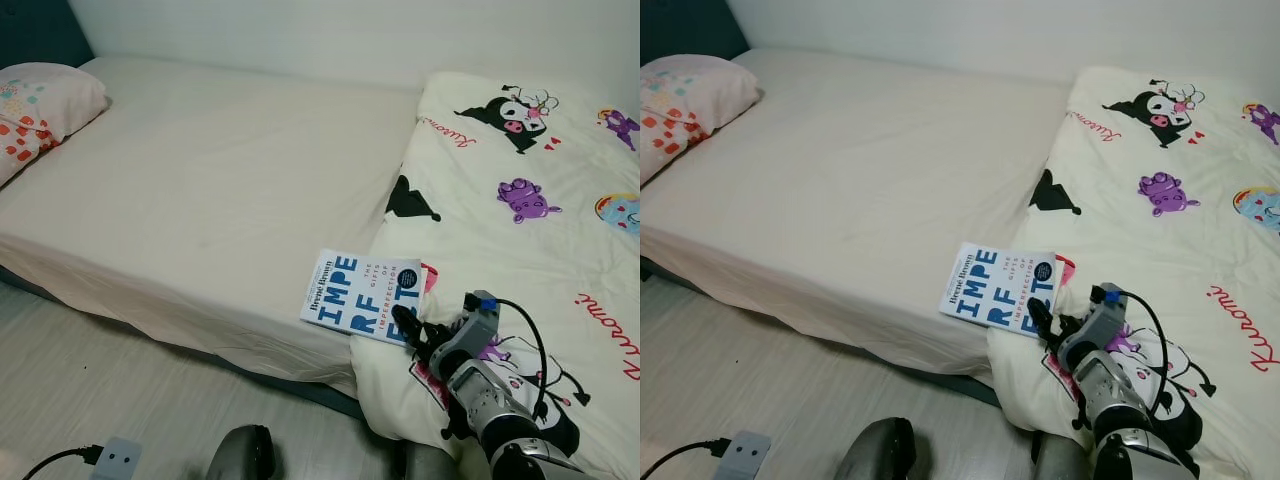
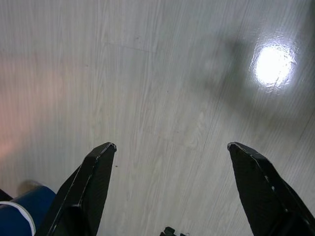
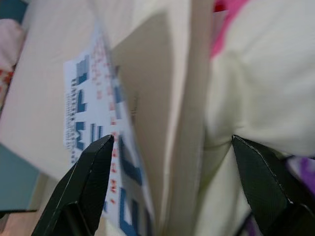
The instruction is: Clean up the room
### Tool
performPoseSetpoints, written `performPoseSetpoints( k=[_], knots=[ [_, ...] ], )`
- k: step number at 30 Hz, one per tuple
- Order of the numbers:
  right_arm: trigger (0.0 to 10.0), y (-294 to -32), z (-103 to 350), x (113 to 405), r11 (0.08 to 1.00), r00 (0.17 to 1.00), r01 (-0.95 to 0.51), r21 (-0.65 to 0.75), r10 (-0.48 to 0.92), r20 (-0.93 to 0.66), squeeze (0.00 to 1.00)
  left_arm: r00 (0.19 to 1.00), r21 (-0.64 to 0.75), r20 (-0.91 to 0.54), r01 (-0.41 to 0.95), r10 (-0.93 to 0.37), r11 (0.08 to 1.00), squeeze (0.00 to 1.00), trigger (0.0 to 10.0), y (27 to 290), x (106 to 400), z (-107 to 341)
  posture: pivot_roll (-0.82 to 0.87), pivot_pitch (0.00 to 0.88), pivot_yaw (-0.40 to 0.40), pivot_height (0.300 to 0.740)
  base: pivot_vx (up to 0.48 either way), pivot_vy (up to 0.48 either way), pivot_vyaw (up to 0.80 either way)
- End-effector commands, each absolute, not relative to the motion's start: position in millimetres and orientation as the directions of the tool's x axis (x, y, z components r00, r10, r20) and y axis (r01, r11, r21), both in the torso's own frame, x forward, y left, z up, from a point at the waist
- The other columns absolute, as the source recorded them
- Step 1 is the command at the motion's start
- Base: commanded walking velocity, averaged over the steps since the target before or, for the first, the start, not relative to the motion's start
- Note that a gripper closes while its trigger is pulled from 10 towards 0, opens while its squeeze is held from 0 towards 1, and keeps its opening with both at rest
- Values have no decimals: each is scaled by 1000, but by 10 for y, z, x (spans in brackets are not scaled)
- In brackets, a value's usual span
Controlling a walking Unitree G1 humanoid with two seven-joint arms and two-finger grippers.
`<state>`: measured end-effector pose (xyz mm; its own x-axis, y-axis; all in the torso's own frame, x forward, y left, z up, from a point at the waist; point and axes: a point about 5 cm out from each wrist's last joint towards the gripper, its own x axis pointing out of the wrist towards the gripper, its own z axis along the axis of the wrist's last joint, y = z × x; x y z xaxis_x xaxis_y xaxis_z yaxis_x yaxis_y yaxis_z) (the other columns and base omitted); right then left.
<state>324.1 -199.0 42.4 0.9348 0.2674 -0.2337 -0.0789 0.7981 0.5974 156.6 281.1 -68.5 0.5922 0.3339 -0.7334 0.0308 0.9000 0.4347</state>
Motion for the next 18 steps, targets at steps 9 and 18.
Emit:
performPoseSetpoints(
  k=[9, 18],
  knots=[
    [10000, -1800, 475, 3259, 713, 907, -200, 672, 395, -148, 0, 559, 449, -755, 61, 342, 892, 0, 10000, 2861, 1442, -722, 81, 206, 56, 585, 0, 0, 0],
    [0, -1903, 490, 3270, 739, 928, -160, 654, 338, -155, 0, 544, 445, -766, 63, 343, 893, 0, 10000, 2835, 1399, -752, 79, 194, 47, 585, 0, 0, 0]
  ],
)
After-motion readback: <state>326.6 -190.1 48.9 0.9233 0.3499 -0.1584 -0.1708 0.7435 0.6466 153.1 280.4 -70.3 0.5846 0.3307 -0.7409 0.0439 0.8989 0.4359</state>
